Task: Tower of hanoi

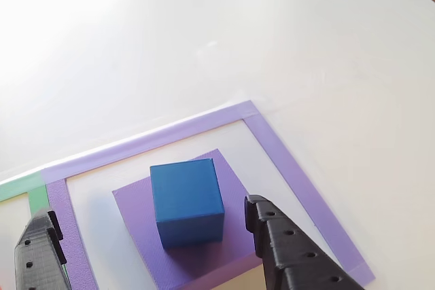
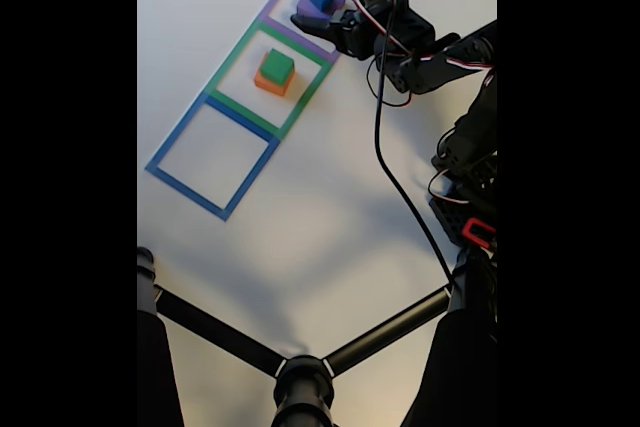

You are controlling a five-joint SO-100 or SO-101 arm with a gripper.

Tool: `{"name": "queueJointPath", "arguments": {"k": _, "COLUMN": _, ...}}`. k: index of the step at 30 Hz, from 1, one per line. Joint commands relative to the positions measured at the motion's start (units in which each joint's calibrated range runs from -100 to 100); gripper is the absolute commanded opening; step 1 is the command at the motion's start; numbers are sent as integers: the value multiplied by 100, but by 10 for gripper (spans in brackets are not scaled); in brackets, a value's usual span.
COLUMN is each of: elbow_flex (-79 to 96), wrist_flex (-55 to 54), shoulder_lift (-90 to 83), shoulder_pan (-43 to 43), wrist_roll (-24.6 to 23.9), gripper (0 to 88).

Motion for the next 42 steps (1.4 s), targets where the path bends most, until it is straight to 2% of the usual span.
{"name": "queueJointPath", "arguments": {"k": 1, "elbow_flex": -275, "wrist_flex": -251, "shoulder_lift": 36, "shoulder_pan": -26, "wrist_roll": 0, "gripper": 300}}
{"name": "queueJointPath", "arguments": {"k": 8, "elbow_flex": -439, "wrist_flex": -300, "shoulder_lift": 204, "shoulder_pan": -87, "wrist_roll": 0, "gripper": 279}}
{"name": "queueJointPath", "arguments": {"k": 22, "elbow_flex": -393, "wrist_flex": -324, "shoulder_lift": 236, "shoulder_pan": -41, "wrist_roll": 0, "gripper": 156}}
{"name": "queueJointPath", "arguments": {"k": 42, "elbow_flex": -384, "wrist_flex": -365, "shoulder_lift": 260, "shoulder_pan": -72, "wrist_roll": 0, "gripper": 77}}
